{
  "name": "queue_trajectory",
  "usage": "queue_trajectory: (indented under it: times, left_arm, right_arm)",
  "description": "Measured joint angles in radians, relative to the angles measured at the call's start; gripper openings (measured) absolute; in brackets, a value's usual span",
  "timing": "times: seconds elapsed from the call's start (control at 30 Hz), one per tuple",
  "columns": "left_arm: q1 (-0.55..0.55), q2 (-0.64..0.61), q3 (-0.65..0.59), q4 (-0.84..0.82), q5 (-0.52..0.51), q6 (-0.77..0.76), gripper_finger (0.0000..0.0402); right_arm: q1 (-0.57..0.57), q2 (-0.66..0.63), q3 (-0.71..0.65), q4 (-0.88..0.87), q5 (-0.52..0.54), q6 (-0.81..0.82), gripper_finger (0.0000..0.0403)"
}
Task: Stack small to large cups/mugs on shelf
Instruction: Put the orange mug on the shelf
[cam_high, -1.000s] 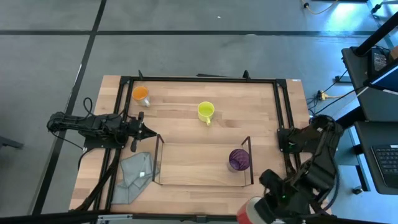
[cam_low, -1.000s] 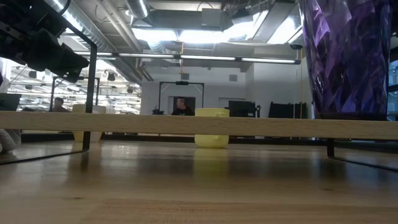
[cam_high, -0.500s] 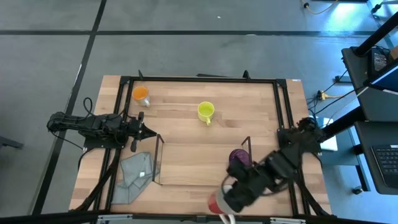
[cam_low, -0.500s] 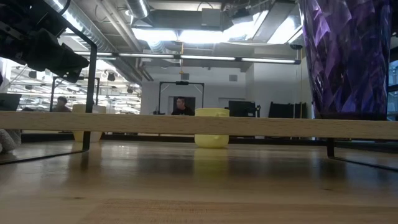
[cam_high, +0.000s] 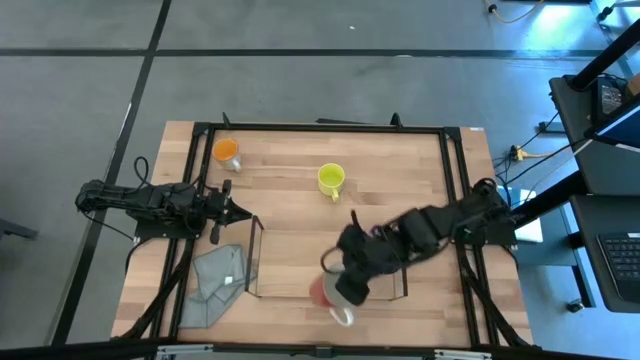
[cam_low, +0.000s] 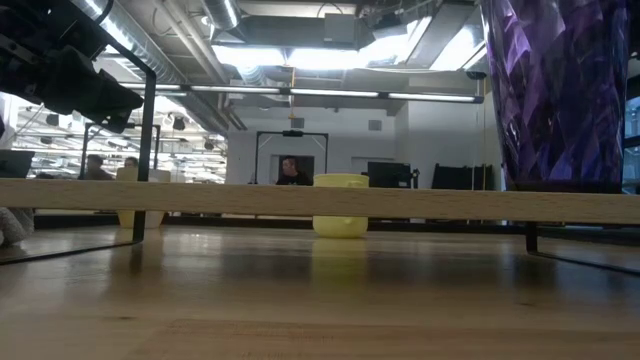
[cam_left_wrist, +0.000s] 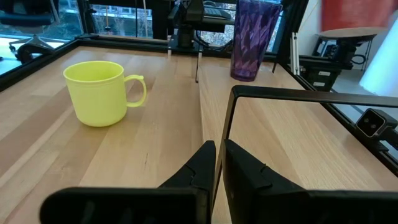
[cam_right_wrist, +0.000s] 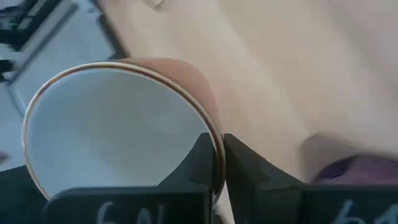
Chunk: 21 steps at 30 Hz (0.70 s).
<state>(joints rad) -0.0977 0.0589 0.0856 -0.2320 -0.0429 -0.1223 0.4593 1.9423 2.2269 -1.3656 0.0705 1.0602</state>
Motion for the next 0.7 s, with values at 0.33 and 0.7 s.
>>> queue_trajectory:
  times: [0.33,0.7]
  left_arm:
    - [0.0,0.0,0.0,0.0,0.0,0.0,0.0025]
    - [0.0,0.0,0.0,0.0,0.0,0.0,0.0025]
  right_arm:
    - [-0.187,0.001,-0.089,-0.035,-0.075,-0.166,0.0023]
    - [-0.253,0.0,-0.246,0.014,-0.191,-0.28,0.0023]
